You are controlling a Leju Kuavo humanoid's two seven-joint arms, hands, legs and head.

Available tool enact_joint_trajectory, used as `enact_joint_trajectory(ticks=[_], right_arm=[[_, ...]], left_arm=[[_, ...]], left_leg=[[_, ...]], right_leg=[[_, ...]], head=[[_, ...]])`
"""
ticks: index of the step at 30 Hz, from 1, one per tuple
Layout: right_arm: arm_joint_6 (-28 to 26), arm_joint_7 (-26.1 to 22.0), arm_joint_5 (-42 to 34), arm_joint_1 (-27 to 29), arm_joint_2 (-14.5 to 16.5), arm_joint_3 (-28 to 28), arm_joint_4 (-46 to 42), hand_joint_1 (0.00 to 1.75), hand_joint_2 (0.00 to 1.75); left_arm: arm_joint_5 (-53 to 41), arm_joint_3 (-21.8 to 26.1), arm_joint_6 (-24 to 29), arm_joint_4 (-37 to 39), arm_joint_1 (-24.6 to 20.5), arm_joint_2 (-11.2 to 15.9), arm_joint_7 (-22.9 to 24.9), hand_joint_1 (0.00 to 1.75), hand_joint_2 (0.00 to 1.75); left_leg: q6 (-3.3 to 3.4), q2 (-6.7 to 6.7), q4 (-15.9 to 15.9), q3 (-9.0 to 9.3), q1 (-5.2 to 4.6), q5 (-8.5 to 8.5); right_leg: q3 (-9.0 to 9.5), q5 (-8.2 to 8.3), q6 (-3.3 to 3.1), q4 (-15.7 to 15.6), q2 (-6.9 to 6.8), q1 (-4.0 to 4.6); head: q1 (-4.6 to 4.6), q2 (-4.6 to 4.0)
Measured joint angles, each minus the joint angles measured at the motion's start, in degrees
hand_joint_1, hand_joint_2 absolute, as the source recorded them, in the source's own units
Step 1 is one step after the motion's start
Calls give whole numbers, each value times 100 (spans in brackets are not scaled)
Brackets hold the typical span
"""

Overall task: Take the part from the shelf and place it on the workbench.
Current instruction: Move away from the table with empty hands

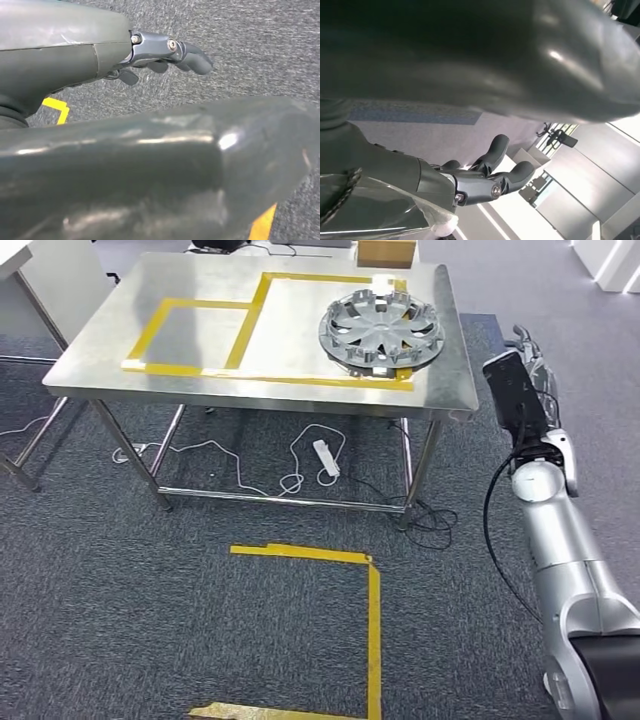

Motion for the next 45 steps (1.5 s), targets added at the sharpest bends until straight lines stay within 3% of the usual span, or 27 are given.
enact_joint_trajectory(ticks=[2, 4, 5, 6, 8, 9, 11, 12, 14, 16, 17, 19, 20, 22, 23, 25, 27, 30, 31, 33, 35, 36, 37, 39, 41, 43, 45], right_arm=[[-35, 17, -57, 6, -1, -22, 13, 0, 0], [-153, 90, -166, 36, -1, -89, 20, 0, 0], [-243, 157, -250, 67, -2, -150, 22, 0, 0], [-320, 230, -355, 97, -3, -225, 28, 0, 0], [-372, 352, -611, 123, -20, -411, 67, 0, 0], [-352, 380, -729, 108, -37, -499, 100, 0, 0], [-351, 390, -887, 42, -71, -645, 192, 0, 0], [-386, 386, -923, 11, -87, -697, 249, 0, 0], [-442, 380, -950, -16, -115, -775, 364, 0, 0], [-455, 379, -959, -35, -130, -810, 456, 0, 0], [-458, 377, -962, -43, -130, -816, 490, 0, 0], [-465, 375, -965, -53, -130, -826, 546, 0, 0], [-467, 375, -967, -52, -130, -834, 573, 0, 0], [-468, 375, -968, -49, -130, -847, 622, 0, 0], [-470, 375, -967, -50, -130, -852, 639, 0, 0], [-533, 392, -946, -61, -133, -870, 656, 0, 0], [-711, 457, -903, -85, -142, -902, 676, 0, 0], [-986, 536, -891, -113, -161, -973, 775, 0, 0], [-1023, 531, -920, -120, -170, -1004, 827, 0, 0], [-919, 467, -1094, -144, -192, -1072, 942, 0, 0], [-614, 359, -1371, -139, -206, -1133, 1026, 0, 87], [-459, 296, -1505, -119, -209, -1158, 1055, 0, 131], [-347, 226, -1619, -98, -211, -1185, 1078, 0, 175], [-302, 87, -1767, -62, -219, -1243, 1090, 0, 175], [-438, 3, -1819, -9, -230, -1292, 1022, 0, 175], [-540, -24, -1835, 111, -237, -1319, 904, 0, 175], [-541, -34, -1858, 262, -247, -1335, 789, 0, 175]], left_arm=[[2, 2, 0, 0, -3, -4, 0, 0, 0], [-8, 3, 4, 0, -5, -8, 1, 0, 0], [-16, 3, 15, 0, -5, -11, 2, 0, 0], [-26, 3, 33, 0, -4, -19, 4, 0, 0], [-50, 3, 79, 0, -3, -44, 9, 0, 0], [-65, 3, 99, 0, -5, -59, 11, 0, 0], [-98, 2, 134, 0, -16, -83, 15, 0, 0], [-110, 2, 149, 0, -21, -90, 22, 0, 0], [-129, 0, 167, 0, -28, -92, 44, 0, 0], [-133, -1, 176, 0, -26, -90, 64, 0, 0], [-133, -1, 179, 0, -25, -90, 72, 0, 0], [-133, -1, 179, 1, -25, -100, 79, 0, 0], [-134, -1, 179, 1, -26, -101, 79, 0, 0], [-135, -1, 179, 1, -28, -101, 79, 0, 0], [-135, -1, 180, 1, -32, -100, 79, 0, 0], [-139, -6, 180, 0, -47, -98, 67, 0, 0], [-165, -17, 179, 1, -62, -98, 12, 0, 0], [-207, -27, 181, 2, -60, -105, -76, 0, 0], [-209, -28, 182, 1, -59, -109, -91, 0, 0], [-202, -29, 185, 1, -60, -110, -111, 0, 0], [-191, -29, 187, 1, -59, -103, -116, 0, 87], [-183, -29, 184, 1, -58, -102, -120, 0, 131], [-164, -29, 174, 2, -57, -102, -131, 0, 175], [-94, -29, 141, 2, -56, -102, -176, 0, 175], [-15, -28, 120, 1, -59, -102, -216, 0, 175], [39, -27, 111, 0, -60, -97, -213, 0, 175], [81, -25, 99, 0, -60, -85, -194, 0, 175]], left_leg=[[82, 22, -37, -132, 17, 150], [126, 28, -23, -319, 6, 287], [132, 27, -12, -414, -1, 352], [133, 25, 2, -508, -7, 414], [122, 21, 35, -690, -17, 532], [108, 20, 53, -766, -21, 586], [59, 25, 73, -879, -32, 702], [29, 28, 67, -910, -28, 770], [-32, 26, 32, -951, -17, 890], [-111, 8, 150, -1032, -11, 714], [-156, 1, 381, -1113, 2, 469], [-239, -5, 1144, -1301, 51, -99], [-271, -5, 1515, -1356, 73, -265], [-310, -4, 1773, -1226, 104, -202], [-313, -5, 1601, -1022, 114, -58], [-276, -8, 817, -406, 116, 28], [-199, -13, 169, 8, 90, -129], [-60, -5, -31, 24, 62, -95], [-11, 5, -50, -2, 67, -40], [59, 24, -68, -75, 77, 61], [84, 30, -59, -168, 64, 128], [86, 31, -53, -205, 60, 151], [84, 31, -42, -236, 57, 167], [74, 28, -2, -281, 57, 176], [36, 18, 63, -332, 34, 170], [-12, 11, 109, -392, 14, 182], [-13, 11, 122, -423, 14, 198]], right_leg=[[-168, -413, 51, 365, 23, -4], [-382, -950, 90, 1116, 36, -3], [-437, -1070, 102, 1448, 37, -3], [-420, -1056, 108, 1627, 37, -3], [-88, -771, 90, 1373, 37, 1], [209, -673, 68, 987, 36, 7], [761, -693, 24, 176, 37, 34], [897, -732, 3, -50, 40, 54], [874, -662, -59, -153, 38, 64], [777, -530, -164, -201, 21, 33], [706, -454, -210, -218, 11, 12], [554, -316, -243, -209, 7, 13], [465, -251, -237, -198, 7, 13], [275, -130, -217, -157, 6, 10], [176, -72, -205, -128, 8, 8], [12, 21, -161, -74, 15, 10], [-62, 105, -94, -63, 12, 14], [-114, 199, 22, -93, 5, -7], [-177, 115, 49, -2, 13, -12], [-442, -294, 82, 594, 35, -20], [-719, -695, 108, 1406, 41, -21], [-755, -761, 118, 1612, 40, -22], [-678, -724, 121, 1589, 39, -24], [-219, -449, 108, 938, 36, -27], [242, -300, 64, 226, 35, -16], [372, -324, 15, -7, 42, -2], [347, -320, -4, -24, 53, -3]], head=[[22, 0], [41, 0], [42, 0], [41, -1], [42, -1], [43, -1], [38, 0], [38, 0], [40, -1], [26, -1], [10, -1], [-13, -1], [-15, -1], [-16, -1], [-16, -1], [-15, -1], [-9, -1], [-3, -1], [8, -1], [29, 0], [36, -1], [35, -1], [37, -1], [39, -1], [37, -1], [32, -1], [27, -1]])
